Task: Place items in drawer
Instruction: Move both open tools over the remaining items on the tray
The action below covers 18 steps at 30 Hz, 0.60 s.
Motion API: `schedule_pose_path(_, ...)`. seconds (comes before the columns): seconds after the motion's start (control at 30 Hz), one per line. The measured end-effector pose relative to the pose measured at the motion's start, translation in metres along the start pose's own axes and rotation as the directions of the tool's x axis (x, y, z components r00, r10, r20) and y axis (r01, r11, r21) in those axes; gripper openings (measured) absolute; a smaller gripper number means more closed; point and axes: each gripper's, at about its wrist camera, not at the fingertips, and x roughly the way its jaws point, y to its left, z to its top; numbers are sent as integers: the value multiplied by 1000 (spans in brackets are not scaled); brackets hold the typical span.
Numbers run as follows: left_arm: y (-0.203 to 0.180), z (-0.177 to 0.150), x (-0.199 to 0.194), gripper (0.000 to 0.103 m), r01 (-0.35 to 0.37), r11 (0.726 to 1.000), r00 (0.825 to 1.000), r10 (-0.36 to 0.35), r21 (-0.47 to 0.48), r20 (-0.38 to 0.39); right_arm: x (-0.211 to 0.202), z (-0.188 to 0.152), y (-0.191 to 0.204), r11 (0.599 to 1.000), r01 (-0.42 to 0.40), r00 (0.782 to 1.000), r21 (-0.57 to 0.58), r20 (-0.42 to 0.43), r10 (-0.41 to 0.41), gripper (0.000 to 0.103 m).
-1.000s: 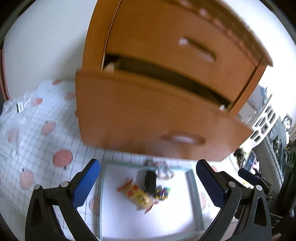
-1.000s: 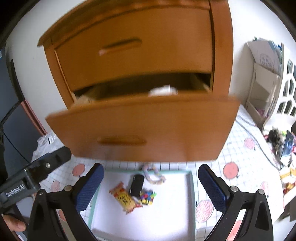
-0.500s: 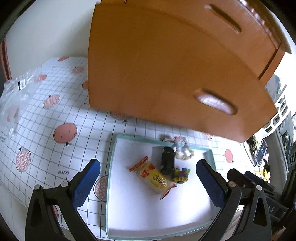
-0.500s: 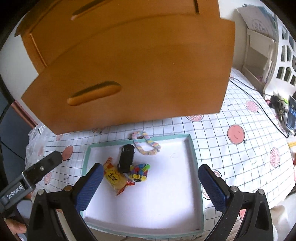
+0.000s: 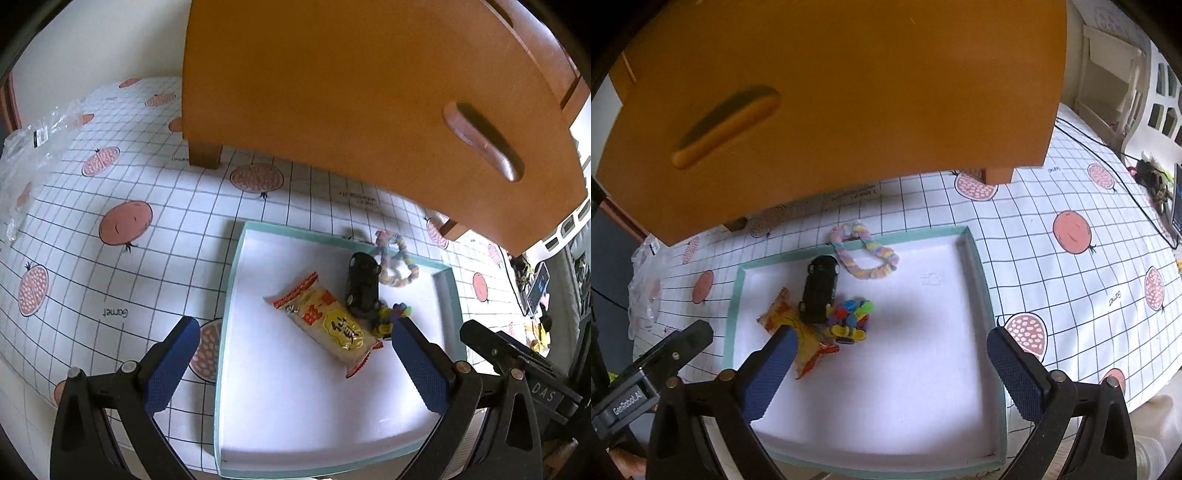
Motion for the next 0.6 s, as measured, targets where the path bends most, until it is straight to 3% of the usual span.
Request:
schedule_pose_path(0.23, -2, -5, 21, 103, 19, 1000, 998, -19, 0, -66, 16, -1, -6, 999, -11, 1000, 37, -5, 11, 103)
schedule_pose_path(0.6, -6, -4, 60, 103, -37, 999, 985, 32, -23, -169, 41, -2, -13, 997, -29, 998, 65, -46, 32, 103)
